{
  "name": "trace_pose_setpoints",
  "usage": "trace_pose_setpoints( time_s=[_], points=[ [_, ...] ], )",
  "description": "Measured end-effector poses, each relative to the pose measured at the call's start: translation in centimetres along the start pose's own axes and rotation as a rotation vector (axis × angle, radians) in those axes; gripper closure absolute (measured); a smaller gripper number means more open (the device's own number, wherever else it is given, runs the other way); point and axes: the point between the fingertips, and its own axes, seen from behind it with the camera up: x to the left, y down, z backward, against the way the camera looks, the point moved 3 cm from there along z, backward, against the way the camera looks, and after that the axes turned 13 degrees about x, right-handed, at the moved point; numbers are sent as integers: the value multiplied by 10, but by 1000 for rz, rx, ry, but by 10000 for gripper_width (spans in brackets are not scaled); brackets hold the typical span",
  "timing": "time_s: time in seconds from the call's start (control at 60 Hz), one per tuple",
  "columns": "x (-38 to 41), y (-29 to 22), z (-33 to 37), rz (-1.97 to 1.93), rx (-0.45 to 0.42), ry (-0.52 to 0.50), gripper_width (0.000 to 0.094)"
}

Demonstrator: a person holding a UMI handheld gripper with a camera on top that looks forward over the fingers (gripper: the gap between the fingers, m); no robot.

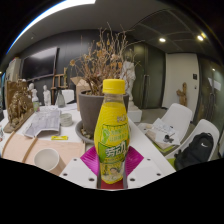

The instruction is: Pour water

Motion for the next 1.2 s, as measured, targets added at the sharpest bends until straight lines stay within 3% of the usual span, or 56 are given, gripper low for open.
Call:
trace_pose_setpoints(
  time_s=[0.117,0.133,0.3,0.333,0.417,0.75,0.967,1.2],
  points=[
    [-4,33,-12,-23,57,-5,632],
    [-4,30,-9,-27,30,-7,624],
    [-5,34,-4,-23,18,-5,448],
    [-7,37,-2,-34,40,0,388],
    [-10,37,6,-59,65,20,62],
    [34,27,151,-70,120,41,78],
    [80,51,283,-41,161,38,77],
    [101,81,377,-28,172,54,77]
  ],
)
